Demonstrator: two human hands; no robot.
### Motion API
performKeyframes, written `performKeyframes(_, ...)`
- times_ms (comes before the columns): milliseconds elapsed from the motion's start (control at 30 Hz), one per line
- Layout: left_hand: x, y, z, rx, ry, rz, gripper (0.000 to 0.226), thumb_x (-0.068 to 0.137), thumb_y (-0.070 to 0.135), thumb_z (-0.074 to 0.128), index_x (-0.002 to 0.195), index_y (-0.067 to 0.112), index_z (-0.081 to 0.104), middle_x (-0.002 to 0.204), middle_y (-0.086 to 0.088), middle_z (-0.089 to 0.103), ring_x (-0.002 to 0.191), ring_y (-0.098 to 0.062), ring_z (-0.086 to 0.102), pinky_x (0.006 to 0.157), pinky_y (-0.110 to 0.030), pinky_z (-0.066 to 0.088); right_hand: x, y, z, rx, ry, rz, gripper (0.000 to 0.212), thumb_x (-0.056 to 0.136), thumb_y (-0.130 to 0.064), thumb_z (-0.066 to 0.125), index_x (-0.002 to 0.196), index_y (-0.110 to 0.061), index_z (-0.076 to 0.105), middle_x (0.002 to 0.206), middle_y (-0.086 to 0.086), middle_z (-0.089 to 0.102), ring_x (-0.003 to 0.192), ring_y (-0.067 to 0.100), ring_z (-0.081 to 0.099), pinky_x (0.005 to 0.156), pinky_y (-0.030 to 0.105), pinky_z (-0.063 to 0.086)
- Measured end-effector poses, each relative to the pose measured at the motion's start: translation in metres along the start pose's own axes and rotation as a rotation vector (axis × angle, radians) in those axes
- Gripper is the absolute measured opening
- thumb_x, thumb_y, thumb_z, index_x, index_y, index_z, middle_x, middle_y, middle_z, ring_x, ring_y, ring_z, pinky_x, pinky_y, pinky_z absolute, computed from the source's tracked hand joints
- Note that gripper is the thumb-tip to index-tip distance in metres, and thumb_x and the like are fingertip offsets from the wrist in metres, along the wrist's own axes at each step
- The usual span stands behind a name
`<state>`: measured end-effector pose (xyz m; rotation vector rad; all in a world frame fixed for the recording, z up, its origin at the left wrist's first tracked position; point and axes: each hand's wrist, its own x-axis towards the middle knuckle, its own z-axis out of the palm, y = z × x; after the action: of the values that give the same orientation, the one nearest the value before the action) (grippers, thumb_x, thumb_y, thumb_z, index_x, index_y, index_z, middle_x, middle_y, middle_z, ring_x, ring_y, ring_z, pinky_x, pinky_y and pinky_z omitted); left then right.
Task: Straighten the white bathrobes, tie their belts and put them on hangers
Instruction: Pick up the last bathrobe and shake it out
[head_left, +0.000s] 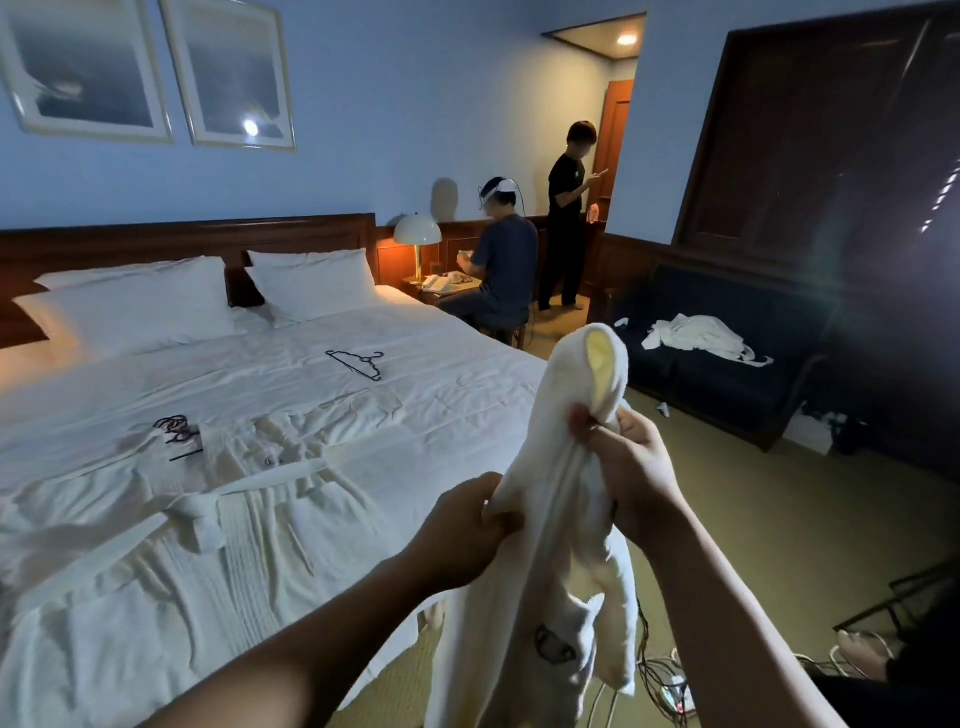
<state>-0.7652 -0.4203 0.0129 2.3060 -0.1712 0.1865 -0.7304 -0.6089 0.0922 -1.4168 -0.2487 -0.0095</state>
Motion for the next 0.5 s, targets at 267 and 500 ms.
performKeyframes(267, -0.008, -0.018, -0.021, -0.019, 0.454, 0.107, 0.032, 0.098, 0.005, 0.047, 0.116, 0.03, 0.053, 0.094, 0.011, 0.062, 0.083, -0.003, 0.058, 0.071, -0.016, 0.04, 0.011, -0.021, -0.004, -0.191, 0.062, -0.099, 0.028, 0.096, -0.018, 0.068, 0.086, 0.006, 0.059, 0.077, 0.013, 0.06, 0.073, 0.027, 0.057, 0.071, 0.04, 0.047)
performKeyframes(500, -0.021, -0.022, -0.08, 0.65, 0.379, 0.401, 0.022, 0.094, 0.029, 0.062, 0.113, 0.028, 0.052, 0.106, -0.001, 0.052, 0.054, -0.029, 0.057, 0.045, -0.029, 0.04, 0.036, -0.014, 0.004, -0.69, -0.072, -0.119, 0.024, 0.097, -0.03, 0.066, 0.076, -0.02, 0.062, 0.072, 0.0, 0.064, 0.068, 0.02, 0.061, 0.065, 0.032, 0.048)
